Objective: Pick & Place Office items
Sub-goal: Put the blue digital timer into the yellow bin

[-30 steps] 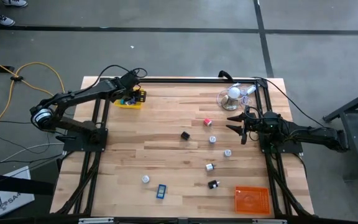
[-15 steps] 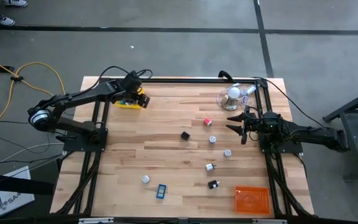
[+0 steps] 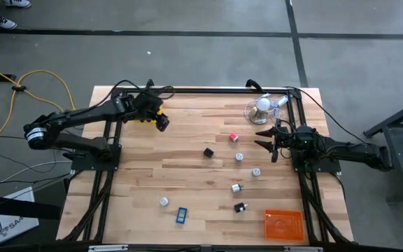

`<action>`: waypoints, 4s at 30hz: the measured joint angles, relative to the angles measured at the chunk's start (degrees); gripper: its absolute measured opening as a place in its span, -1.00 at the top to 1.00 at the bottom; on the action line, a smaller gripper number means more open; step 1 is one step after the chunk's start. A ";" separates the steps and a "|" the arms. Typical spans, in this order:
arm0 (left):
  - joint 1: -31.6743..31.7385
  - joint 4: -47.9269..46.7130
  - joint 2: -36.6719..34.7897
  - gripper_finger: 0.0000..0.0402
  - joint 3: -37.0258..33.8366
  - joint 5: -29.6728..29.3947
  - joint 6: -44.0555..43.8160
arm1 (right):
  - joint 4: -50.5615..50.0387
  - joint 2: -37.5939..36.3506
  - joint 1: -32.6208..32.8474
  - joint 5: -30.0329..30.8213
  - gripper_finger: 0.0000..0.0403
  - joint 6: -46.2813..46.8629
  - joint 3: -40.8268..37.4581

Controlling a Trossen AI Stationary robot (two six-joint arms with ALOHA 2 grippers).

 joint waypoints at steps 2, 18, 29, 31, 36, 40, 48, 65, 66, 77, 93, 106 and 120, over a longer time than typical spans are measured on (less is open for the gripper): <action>-1.60 -0.01 -0.43 -0.28 0.00 0.00 0.29 | 0.00 0.00 0.00 0.01 0.22 0.01 0.00; -15.42 1.70 -0.47 -0.28 0.00 -0.15 3.03 | 0.00 -0.01 0.00 0.01 0.22 0.00 -0.02; -28.13 2.64 0.33 -0.28 0.00 -4.17 -1.49 | 0.00 0.01 -0.01 0.01 0.22 0.00 -0.02; -30.00 2.99 1.00 -0.28 0.00 -4.71 -2.78 | 0.00 0.01 0.00 0.01 0.22 -0.01 -0.02; -33.96 5.25 3.04 -0.28 0.00 -4.92 -5.59 | 0.00 0.01 0.00 0.01 0.22 0.00 -0.02; -36.57 7.00 3.67 -0.28 0.00 -4.90 -5.25 | 0.00 0.01 0.00 0.01 0.22 0.02 -0.01; -41.24 12.93 5.65 -0.28 -0.02 -3.60 4.74 | 0.07 0.01 0.00 0.01 0.22 0.01 -0.01; -45.14 24.83 13.83 -0.28 0.49 19.34 10.42 | 0.13 -0.01 -0.01 0.02 0.22 0.00 -0.01; -45.14 24.40 13.94 -0.28 0.95 19.45 9.13 | 0.20 -0.02 -0.01 0.02 0.22 0.00 0.00; -46.30 10.87 15.25 -0.28 6.61 19.07 -18.27 | 0.12 -0.01 -0.01 0.02 0.22 0.00 -0.02; -53.62 -6.96 19.48 -0.28 23.23 10.37 -32.50 | 0.10 -0.02 0.00 0.02 0.22 0.00 -0.01; -56.40 -9.11 31.08 -0.28 31.57 10.11 -48.28 | 0.17 -0.02 -0.01 0.02 0.22 0.01 -0.01; -56.97 -9.02 37.80 -0.28 32.09 15.20 -67.96 | 0.22 -0.02 0.00 0.02 0.22 0.00 -0.01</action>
